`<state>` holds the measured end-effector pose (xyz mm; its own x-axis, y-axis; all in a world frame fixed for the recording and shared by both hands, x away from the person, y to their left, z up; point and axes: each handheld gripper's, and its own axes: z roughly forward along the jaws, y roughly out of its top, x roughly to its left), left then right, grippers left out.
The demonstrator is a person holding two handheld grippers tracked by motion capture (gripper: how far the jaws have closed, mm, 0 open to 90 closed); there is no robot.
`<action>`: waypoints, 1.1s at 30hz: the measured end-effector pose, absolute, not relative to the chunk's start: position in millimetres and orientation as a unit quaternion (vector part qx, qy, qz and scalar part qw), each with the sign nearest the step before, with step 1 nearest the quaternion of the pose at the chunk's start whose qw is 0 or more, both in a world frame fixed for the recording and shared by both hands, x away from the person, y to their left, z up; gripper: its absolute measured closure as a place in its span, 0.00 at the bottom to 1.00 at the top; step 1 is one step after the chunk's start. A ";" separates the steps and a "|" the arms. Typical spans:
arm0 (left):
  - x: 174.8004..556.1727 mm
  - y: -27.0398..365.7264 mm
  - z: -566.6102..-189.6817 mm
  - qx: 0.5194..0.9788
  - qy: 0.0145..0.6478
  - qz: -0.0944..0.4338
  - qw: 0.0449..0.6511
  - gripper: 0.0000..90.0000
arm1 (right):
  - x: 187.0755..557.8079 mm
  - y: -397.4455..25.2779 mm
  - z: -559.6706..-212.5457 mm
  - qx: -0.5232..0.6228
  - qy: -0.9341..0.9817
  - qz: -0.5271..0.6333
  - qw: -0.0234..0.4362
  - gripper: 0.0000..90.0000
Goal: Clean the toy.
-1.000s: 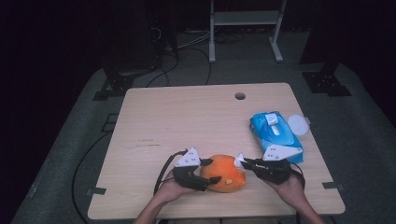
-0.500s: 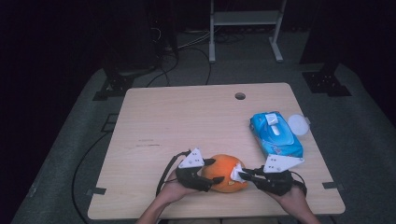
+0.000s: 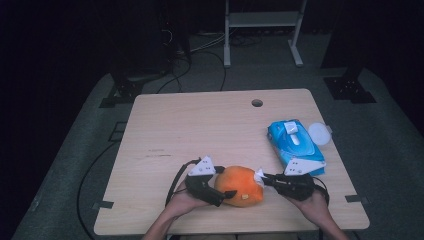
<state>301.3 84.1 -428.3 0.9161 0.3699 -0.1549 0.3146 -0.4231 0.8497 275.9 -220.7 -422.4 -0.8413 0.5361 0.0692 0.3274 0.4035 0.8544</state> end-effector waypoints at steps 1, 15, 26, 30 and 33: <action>304.4 82.7 -431.7 0.846 0.212 0.008 0.489 0.06 | 275.4 -220.7 -422.8 0.259 0.831 0.481 0.108 0.93; 295.1 75.9 -415.2 0.838 0.157 0.153 0.500 0.35 | 280.8 -209.7 -402.1 0.256 0.814 0.503 0.138 0.93; 303.9 74.7 -426.5 0.846 0.174 0.135 0.486 0.12 | 282.7 -182.3 -403.2 0.220 0.834 0.483 0.149 0.93; 314.4 78.0 -430.6 0.841 0.221 0.084 0.486 0.05 | 283.2 -189.9 -407.1 0.226 0.834 0.481 0.149 0.93; 315.2 80.5 -433.4 0.837 0.227 0.069 0.493 0.12 | 283.8 -194.3 -408.6 0.230 0.836 0.473 0.157 0.93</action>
<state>315.2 80.5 -433.4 0.8877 0.4477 -0.1073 0.3109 -0.4111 0.8569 283.8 -194.3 -408.6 -0.8446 0.5334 -0.0449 0.2363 0.4469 0.8628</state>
